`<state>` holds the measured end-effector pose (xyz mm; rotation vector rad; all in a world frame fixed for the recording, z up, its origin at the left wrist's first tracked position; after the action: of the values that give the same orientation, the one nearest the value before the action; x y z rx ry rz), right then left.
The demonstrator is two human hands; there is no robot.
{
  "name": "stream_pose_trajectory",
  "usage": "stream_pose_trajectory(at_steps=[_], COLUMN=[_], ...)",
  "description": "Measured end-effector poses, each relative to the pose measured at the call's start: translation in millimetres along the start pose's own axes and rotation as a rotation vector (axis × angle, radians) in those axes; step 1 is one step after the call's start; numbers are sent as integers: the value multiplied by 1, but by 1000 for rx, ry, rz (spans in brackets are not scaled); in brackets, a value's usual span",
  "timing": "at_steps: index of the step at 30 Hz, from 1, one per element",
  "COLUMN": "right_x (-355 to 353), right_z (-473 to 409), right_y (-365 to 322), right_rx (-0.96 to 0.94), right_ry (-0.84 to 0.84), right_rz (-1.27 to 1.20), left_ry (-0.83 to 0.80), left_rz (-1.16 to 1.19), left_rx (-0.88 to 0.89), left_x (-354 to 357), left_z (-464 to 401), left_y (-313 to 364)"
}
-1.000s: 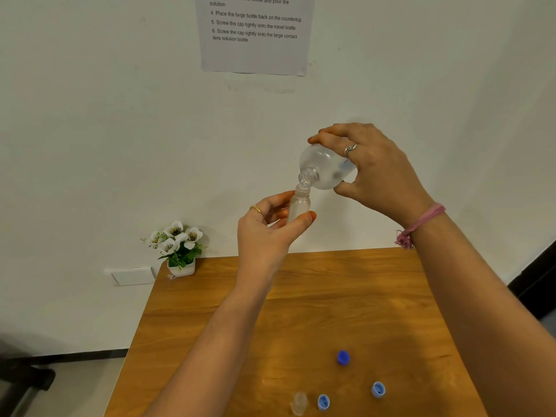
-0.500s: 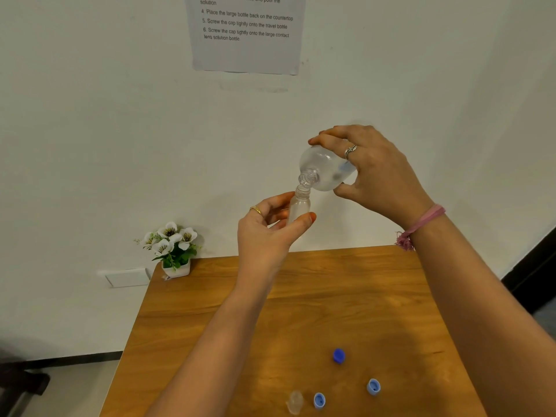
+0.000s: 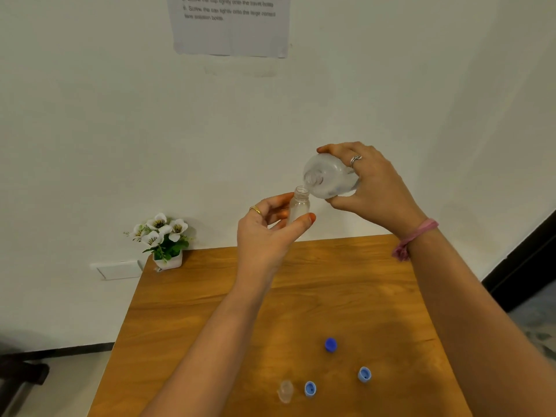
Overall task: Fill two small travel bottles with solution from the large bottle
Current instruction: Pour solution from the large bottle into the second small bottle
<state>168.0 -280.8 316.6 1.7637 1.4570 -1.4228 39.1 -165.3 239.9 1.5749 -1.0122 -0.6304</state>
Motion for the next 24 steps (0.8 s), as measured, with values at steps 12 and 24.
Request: stream_pose_trajectory(at_steps=[12,24], right_x=[100,198], right_z=[62,96], right_y=[101,111], right_rx=[308,279], right_ry=[-245,-631], right_rz=[-769,-669], left_ry=[-77,19], left_rz=[-11,-137], left_rx=[-258,-619], left_x=[64,103], left_z=[50,146], left_y=[-96,-235])
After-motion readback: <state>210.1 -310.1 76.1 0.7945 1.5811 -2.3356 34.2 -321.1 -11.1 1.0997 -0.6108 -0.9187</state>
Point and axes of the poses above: each hand's wrist, its own z-axis away from the middle knuckle, its own x-axis out of the palm, y = z × x, the point moved 6 cm from there along -z, towards the middle knuckle, and after that the axes turned 13 degrees about -y, right-handed, at the moved point
